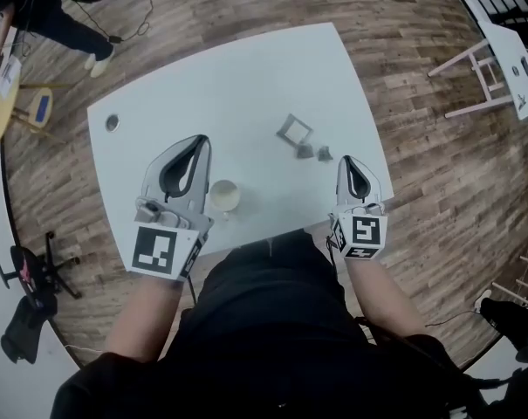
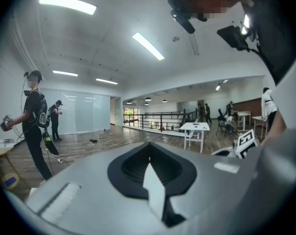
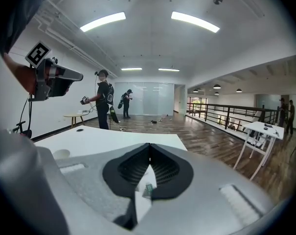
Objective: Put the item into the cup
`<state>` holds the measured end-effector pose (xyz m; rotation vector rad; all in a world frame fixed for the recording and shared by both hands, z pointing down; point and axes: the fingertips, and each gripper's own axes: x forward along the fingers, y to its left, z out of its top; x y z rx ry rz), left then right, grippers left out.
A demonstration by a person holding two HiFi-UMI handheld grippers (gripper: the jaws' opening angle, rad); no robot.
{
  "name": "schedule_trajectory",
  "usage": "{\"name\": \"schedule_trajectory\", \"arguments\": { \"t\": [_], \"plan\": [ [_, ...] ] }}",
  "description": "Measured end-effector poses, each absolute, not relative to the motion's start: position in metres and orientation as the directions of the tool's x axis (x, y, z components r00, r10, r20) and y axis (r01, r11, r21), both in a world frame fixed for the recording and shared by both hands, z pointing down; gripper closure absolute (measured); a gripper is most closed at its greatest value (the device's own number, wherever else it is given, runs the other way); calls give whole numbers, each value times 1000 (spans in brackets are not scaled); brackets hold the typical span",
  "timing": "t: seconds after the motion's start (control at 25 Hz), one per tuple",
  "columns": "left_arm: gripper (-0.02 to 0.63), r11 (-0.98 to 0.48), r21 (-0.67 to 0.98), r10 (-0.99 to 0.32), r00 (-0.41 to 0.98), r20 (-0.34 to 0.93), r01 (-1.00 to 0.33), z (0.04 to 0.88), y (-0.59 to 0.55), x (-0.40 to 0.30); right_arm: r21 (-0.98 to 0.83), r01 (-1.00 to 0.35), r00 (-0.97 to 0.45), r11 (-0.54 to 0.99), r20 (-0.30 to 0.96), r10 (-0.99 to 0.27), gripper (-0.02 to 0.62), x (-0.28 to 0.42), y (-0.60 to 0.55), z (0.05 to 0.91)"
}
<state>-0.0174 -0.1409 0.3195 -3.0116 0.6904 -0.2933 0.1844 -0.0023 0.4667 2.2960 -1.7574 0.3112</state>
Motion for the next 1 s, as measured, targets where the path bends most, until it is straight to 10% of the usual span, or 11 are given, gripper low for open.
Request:
{"name": "schedule_trajectory", "arguments": {
  "t": [1.0],
  "plan": [
    [611, -902, 27, -407, 869, 280, -431, 357, -139, 18, 23, -978, 200, -209, 409, -890, 593, 186, -4, 516]
  ]
}}
